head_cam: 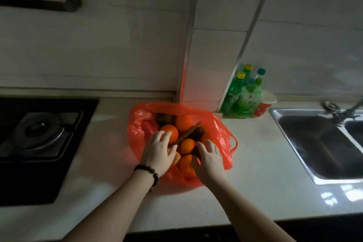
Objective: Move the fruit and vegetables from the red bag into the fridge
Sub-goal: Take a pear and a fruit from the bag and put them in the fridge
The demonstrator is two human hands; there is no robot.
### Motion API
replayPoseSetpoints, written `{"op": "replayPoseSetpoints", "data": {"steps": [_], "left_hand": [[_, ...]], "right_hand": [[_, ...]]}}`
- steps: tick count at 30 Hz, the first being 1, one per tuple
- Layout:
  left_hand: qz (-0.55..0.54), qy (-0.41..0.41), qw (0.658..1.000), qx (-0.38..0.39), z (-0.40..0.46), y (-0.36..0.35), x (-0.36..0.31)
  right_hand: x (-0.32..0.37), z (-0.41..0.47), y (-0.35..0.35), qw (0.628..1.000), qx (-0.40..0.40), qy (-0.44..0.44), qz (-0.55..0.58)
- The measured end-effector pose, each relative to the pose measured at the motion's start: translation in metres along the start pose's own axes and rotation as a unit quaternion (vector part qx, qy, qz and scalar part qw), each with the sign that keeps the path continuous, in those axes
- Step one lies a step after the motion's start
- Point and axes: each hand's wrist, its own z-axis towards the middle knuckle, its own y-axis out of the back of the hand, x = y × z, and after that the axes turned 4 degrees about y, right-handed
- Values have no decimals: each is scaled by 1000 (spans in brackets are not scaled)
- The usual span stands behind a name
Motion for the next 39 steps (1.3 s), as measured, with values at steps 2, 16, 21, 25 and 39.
{"op": "replayPoseSetpoints", "data": {"steps": [2, 16, 21, 25, 39], "left_hand": [[-8, 19, 1000, 14, 10, -13, -5], [29, 177, 978, 108, -14, -78, 23], [24, 192, 977, 86, -20, -83, 25], [20, 207, 976, 59, -23, -79, 22], [7, 141, 976, -168, -21, 42, 8]], "right_hand": [[-8, 8, -4, 999, 30, 38, 3], [-44, 25, -47, 981, 149, 125, -6], [-48, 29, -50, 983, 135, 127, 4], [-49, 23, -53, 985, 114, 132, 16], [49, 33, 4, 978, -8, 167, 124]]}}
